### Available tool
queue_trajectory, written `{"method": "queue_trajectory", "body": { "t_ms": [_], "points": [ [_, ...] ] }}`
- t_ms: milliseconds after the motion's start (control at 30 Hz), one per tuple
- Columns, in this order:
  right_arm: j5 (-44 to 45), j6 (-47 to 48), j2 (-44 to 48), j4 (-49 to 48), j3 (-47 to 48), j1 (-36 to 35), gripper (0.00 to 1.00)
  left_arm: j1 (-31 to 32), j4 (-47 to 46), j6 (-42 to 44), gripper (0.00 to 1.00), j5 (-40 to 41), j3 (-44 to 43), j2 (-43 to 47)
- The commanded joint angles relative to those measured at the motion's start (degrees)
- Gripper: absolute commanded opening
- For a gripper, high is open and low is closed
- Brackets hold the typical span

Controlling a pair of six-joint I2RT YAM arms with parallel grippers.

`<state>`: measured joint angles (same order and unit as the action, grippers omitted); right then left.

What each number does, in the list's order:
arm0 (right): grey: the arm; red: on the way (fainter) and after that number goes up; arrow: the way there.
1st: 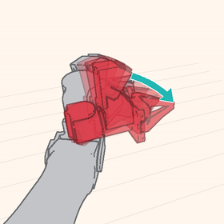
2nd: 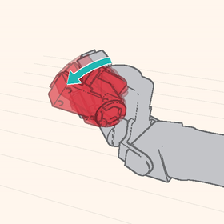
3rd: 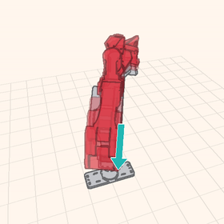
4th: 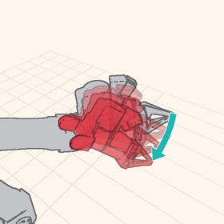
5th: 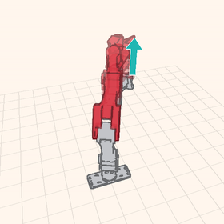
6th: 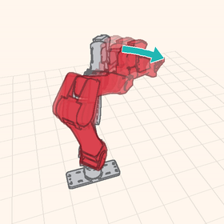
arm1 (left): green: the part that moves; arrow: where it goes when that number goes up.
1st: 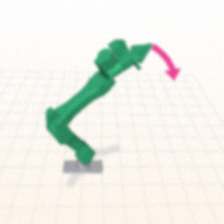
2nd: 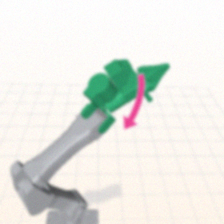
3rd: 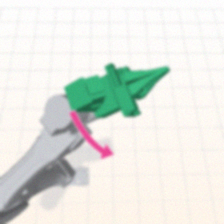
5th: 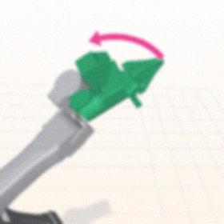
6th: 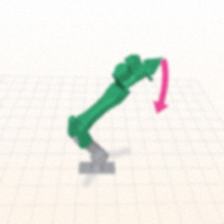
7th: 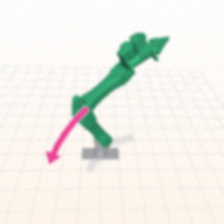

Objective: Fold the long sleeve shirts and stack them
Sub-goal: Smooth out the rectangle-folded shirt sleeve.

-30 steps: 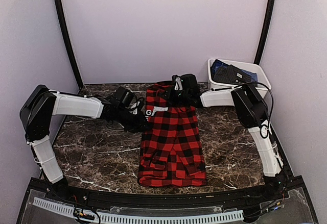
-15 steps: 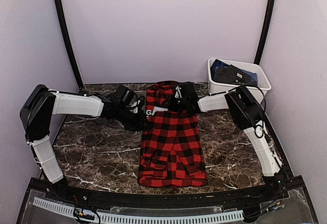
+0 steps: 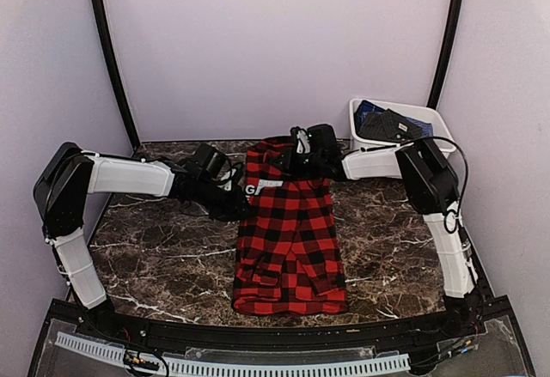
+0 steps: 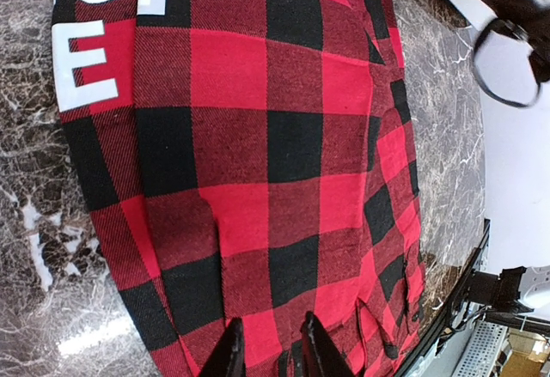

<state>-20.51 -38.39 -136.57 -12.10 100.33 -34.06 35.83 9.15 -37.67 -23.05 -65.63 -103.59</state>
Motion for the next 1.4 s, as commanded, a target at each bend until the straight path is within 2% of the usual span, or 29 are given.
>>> {"method": "queue_trajectory", "body": {
  "t_ms": [0, 167, 367, 833, 1200, 1367],
  "points": [
    [-4.6, -0.5, 12.3, -6.2, -12.8, -0.4, 0.33, -0.4, 1.4, 0.7, 0.22, 0.0, 0.1, 2.7],
    [-5.1, -2.5, 18.4, -12.6, -27.5, -0.5, 0.28, -0.4, 1.7, 0.4, 0.22, -0.8, -0.4, 3.1],
    [-4.5, -4.0, 19.0, -16.7, -35.9, 0.0, 0.27, -0.4, 1.8, 0.0, 0.22, -2.0, -0.4, 3.5],
    [-2.0, -7.1, 17.2, -15.1, -38.9, 1.3, 0.27, -0.4, 4.9, 1.8, 0.22, -1.8, 1.3, 4.7],
    [0.2, -6.9, 15.4, -3.6, -35.0, 1.3, 0.26, -0.4, 5.7, 2.1, 0.22, -2.1, 2.3, 5.1],
    [0.8, -5.6, 17.3, -2.1, -35.2, 1.3, 0.26, -0.4, 6.7, 2.5, 0.22, -2.0, 2.5, 5.3]
  ]
}}
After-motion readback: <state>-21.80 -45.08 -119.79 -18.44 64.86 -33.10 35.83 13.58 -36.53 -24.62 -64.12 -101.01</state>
